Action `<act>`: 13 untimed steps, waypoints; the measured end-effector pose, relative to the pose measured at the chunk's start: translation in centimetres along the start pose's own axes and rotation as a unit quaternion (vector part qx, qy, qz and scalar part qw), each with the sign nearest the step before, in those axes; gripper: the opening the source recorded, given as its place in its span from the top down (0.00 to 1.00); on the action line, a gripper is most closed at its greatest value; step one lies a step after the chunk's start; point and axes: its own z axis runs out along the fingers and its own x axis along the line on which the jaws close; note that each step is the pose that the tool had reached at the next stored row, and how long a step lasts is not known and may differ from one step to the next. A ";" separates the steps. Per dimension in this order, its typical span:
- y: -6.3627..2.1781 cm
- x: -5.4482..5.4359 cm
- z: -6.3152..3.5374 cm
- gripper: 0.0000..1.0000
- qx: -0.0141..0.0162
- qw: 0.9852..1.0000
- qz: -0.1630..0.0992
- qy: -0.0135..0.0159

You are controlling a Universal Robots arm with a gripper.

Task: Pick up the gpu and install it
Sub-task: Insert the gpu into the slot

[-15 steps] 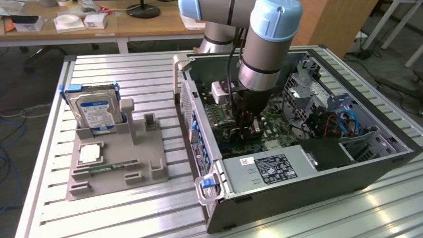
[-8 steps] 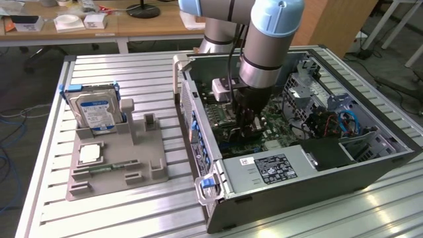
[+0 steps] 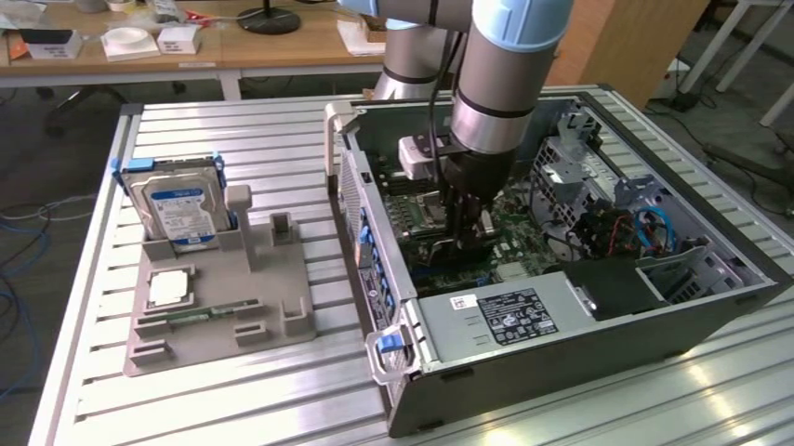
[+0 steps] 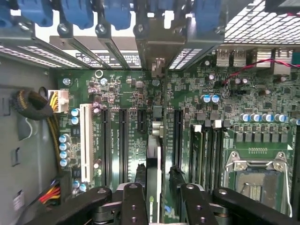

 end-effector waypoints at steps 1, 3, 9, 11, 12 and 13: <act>0.00 0.0 -0.19 0.66 0.001 1.000 0.000 0.000; 0.00 0.0 -0.60 0.66 0.003 1.000 0.000 0.000; 0.04 0.0 -1.83 0.73 0.012 1.000 0.000 0.000; 0.03 0.0 -2.01 0.80 0.013 1.000 0.000 0.000; 0.04 0.0 -2.00 0.85 0.013 1.000 0.000 0.000; 0.04 0.0 -2.01 0.90 0.013 1.000 0.000 0.000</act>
